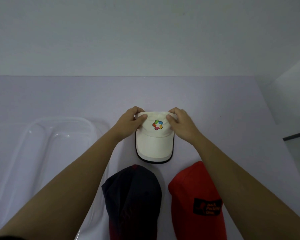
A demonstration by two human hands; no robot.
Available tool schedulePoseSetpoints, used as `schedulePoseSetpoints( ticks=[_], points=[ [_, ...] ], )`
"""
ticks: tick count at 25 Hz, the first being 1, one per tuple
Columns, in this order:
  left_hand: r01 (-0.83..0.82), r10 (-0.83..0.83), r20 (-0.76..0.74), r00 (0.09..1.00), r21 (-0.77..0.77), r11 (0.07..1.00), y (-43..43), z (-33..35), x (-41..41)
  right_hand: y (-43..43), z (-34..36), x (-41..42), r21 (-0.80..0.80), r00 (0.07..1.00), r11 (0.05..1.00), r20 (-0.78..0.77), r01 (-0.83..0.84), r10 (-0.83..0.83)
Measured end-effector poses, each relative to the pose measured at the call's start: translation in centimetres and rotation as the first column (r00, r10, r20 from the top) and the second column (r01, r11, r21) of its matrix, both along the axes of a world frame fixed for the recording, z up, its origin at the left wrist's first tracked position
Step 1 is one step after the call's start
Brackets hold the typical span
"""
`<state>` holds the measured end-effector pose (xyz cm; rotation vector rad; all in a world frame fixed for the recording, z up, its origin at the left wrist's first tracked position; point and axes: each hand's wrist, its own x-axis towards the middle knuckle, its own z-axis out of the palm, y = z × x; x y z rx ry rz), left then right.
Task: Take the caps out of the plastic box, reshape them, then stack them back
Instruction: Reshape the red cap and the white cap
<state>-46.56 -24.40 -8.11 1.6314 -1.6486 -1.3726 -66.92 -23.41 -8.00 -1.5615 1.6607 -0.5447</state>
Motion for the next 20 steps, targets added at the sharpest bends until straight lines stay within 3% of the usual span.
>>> schedulePoseSetpoints(
  ticks=[3,6,9,16,20],
  points=[
    [0.08,-0.057,0.204,0.977,-0.107,0.991,-0.4,-0.2,0.2,-0.9,0.0,0.0,0.004,0.992,1.0,-0.123,-0.028,0.028],
    [0.099,-0.085,0.19,0.978,-0.067,0.993,-0.4,-0.2,0.0,-1.4,-0.1,0.0,0.047,0.995,0.998,-0.085,-0.05,0.054],
    [0.111,-0.083,0.26,0.962,-0.094,0.989,-0.5,-0.5,-0.6,-1.8,0.2,-0.1,0.011,0.993,0.998,-0.107,-0.054,0.055],
    [0.157,-0.116,0.244,0.963,-0.157,0.975,-0.2,0.6,-1.4,-0.9,1.0,0.8,-0.001,0.983,0.992,-0.136,-0.123,0.122],
    [0.139,-0.076,0.293,0.953,-0.199,0.97,0.2,1.4,-1.6,-0.4,1.6,1.0,-0.031,0.992,0.999,-0.121,0.037,-0.041]
  ],
)
